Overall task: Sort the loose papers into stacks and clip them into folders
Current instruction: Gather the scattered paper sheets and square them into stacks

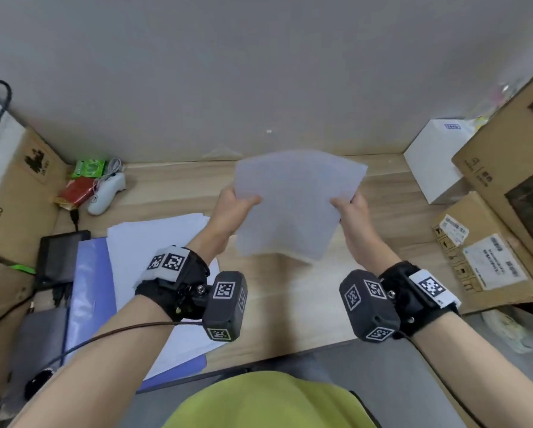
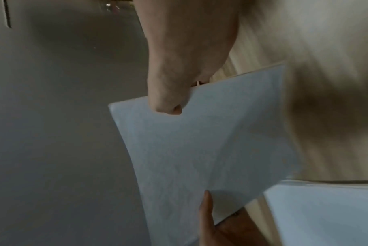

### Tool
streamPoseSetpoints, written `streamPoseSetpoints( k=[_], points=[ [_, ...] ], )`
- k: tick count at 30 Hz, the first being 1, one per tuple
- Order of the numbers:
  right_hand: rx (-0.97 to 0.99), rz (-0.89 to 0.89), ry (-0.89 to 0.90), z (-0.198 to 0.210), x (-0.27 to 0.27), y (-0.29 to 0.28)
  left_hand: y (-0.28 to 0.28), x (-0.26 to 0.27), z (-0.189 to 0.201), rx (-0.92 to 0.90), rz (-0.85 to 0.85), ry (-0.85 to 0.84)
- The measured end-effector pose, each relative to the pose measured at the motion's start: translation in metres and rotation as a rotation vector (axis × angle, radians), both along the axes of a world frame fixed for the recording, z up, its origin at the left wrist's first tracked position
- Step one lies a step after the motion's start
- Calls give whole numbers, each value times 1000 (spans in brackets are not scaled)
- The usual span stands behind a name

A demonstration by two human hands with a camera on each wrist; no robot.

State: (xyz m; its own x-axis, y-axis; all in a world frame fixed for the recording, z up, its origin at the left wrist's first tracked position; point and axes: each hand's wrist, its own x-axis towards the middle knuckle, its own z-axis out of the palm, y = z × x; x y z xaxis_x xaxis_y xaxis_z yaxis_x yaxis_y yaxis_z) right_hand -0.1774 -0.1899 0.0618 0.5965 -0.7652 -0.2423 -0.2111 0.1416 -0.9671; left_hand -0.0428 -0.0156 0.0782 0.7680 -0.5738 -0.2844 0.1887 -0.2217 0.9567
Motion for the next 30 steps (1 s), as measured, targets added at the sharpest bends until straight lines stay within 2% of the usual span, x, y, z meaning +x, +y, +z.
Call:
streamPoseSetpoints(
  k=[3, 6, 12, 17, 21, 25, 30],
  points=[
    [18, 88, 109, -26, -22, 33, 28, -21, -21, 101, -182, 17],
    [69, 95, 204, -50, -40, 51, 45, -28, -39, 156, -216, 23],
    [11, 55, 259, -43, -25, 46, 57, -12, -45, 123, -42, 25],
    [106, 205, 385, -58, -9, 61, 89, -10, -65, 175, -47, 122],
    [259, 296, 469, -85, 1, 86, 130, -11, -91, 266, 38, 224],
    [372, 387, 473, -95, 24, 119, 170, -5, -102, 321, 159, 234],
    [332, 466, 420, -93, 62, 149, 201, 11, -106, 357, 280, 203]
  ],
)
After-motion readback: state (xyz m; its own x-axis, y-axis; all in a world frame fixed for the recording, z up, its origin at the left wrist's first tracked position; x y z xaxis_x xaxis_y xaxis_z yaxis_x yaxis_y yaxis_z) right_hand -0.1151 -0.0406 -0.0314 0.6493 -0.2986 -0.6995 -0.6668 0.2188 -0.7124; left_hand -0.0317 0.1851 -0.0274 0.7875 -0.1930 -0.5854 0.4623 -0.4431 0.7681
